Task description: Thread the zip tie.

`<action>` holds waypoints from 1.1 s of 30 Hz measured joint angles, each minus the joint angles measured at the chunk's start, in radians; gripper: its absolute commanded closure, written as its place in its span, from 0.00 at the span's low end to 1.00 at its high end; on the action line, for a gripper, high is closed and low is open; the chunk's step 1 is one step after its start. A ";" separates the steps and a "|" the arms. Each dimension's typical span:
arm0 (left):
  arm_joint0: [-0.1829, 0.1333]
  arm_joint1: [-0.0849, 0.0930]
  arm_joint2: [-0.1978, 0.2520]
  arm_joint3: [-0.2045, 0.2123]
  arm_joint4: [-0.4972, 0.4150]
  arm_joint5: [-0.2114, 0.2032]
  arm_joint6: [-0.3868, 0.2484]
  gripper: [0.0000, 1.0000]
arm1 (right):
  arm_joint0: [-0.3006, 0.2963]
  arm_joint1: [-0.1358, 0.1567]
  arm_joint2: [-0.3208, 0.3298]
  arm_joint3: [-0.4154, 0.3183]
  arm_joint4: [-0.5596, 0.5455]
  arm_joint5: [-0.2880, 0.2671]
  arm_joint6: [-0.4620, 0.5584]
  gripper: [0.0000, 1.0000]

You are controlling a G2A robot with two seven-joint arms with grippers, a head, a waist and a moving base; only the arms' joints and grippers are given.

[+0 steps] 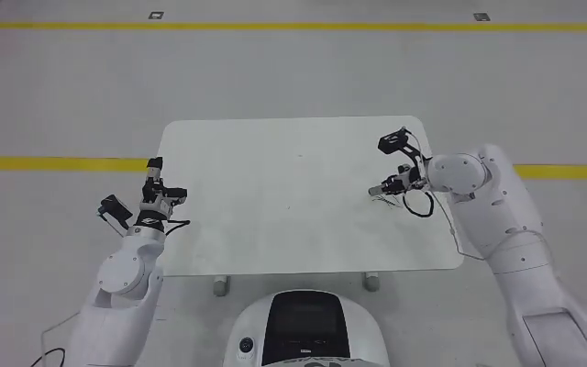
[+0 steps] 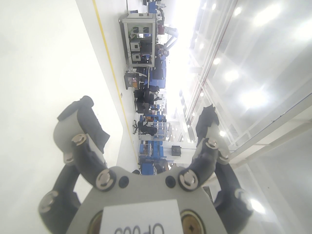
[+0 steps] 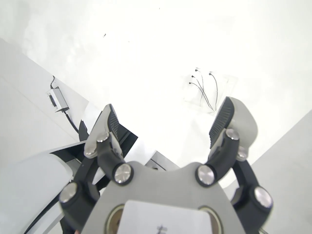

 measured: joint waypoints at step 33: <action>0.000 0.000 0.000 0.000 0.000 0.000 0.000 0.00 | 0.133 -0.038 -0.207 0.193 -0.129 0.067 0.036 0.00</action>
